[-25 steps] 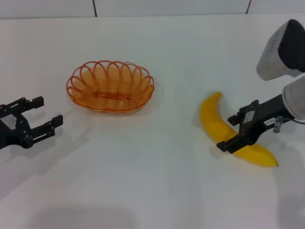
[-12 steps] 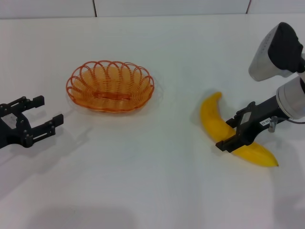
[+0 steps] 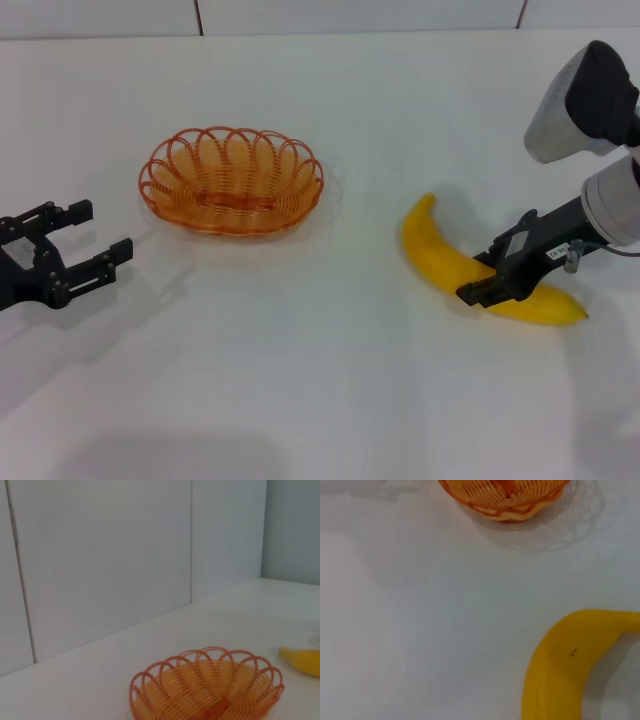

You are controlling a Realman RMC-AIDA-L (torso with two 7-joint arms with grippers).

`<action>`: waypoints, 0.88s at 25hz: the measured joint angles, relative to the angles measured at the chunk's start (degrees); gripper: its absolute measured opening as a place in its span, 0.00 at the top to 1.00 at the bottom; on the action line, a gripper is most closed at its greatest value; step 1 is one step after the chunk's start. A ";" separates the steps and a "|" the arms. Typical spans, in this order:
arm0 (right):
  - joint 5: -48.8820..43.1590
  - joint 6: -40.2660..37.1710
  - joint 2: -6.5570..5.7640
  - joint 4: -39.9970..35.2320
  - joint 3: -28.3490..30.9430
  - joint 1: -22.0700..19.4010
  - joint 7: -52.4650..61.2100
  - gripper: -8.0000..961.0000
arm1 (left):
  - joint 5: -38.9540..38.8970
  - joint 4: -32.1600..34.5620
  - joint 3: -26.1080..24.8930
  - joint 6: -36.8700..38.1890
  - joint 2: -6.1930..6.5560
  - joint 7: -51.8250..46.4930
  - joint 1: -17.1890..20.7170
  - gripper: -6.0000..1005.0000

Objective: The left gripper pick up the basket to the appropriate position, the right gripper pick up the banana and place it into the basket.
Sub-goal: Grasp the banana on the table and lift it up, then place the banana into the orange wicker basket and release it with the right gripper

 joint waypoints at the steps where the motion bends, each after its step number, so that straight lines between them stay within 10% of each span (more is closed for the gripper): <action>1: -0.01 -0.03 0.00 -0.08 0.00 0.00 0.00 0.49 | -0.01 0.00 0.00 0.00 0.00 0.00 0.00 0.26; 14: 7.30 -4.09 0.41 -19.47 -0.50 -3.54 0.96 0.49 | 0.08 0.00 0.00 -0.01 0.00 -0.33 0.09 0.26; 22: 12.83 7.50 0.38 -19.23 -9.35 -0.59 -1.10 0.49 | -0.20 0.00 0.04 -0.01 -0.07 -0.12 0.03 0.26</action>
